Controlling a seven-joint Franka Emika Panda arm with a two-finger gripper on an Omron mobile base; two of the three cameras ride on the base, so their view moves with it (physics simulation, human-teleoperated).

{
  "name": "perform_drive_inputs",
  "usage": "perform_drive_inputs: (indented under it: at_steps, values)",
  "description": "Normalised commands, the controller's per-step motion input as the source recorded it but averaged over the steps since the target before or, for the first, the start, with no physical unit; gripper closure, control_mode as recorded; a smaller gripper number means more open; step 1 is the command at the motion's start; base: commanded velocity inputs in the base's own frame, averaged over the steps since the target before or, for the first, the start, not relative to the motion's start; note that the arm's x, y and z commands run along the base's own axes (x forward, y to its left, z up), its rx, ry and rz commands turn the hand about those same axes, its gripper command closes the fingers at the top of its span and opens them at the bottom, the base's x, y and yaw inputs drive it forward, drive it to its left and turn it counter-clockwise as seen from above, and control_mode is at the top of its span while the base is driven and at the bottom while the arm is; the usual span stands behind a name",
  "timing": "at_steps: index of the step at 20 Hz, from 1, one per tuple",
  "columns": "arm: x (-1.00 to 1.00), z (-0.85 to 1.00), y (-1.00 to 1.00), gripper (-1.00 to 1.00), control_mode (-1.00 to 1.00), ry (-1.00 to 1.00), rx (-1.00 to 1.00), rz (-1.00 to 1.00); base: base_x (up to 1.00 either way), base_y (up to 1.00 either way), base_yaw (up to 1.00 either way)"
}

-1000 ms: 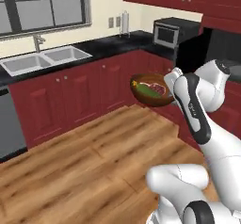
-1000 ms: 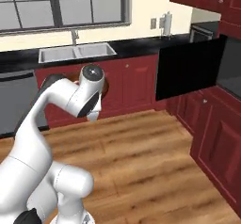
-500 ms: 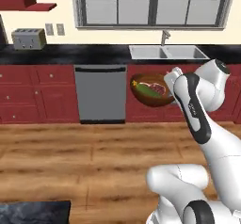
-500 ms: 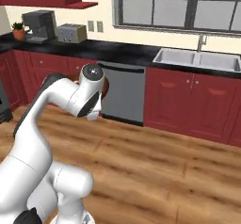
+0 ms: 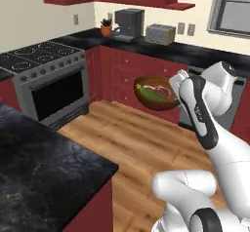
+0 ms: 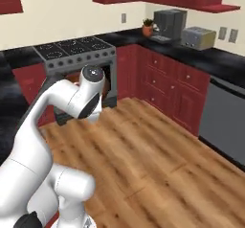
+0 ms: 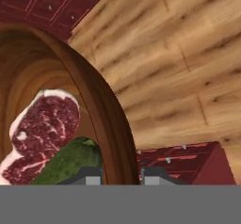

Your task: The microwave is finished heating the steak and cucumber. Take the bowl containing the food and place it on the dining counter.

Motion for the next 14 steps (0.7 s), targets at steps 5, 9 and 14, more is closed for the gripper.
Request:
perform_drive_inputs:
  at_steps: [5,9,14]
  values:
    - [0.00,0.00,0.00,1.00,1.00,0.00,0.00,0.00,0.02,-0.12,0.99]
    - [0.00,0.00,0.00,1.00,1.00,0.00,0.00,0.00,0.00,-0.07,1.00]
    - [0.00,0.00,0.00,1.00,1.00,0.00,0.00,0.00,0.02,-0.22,0.58]
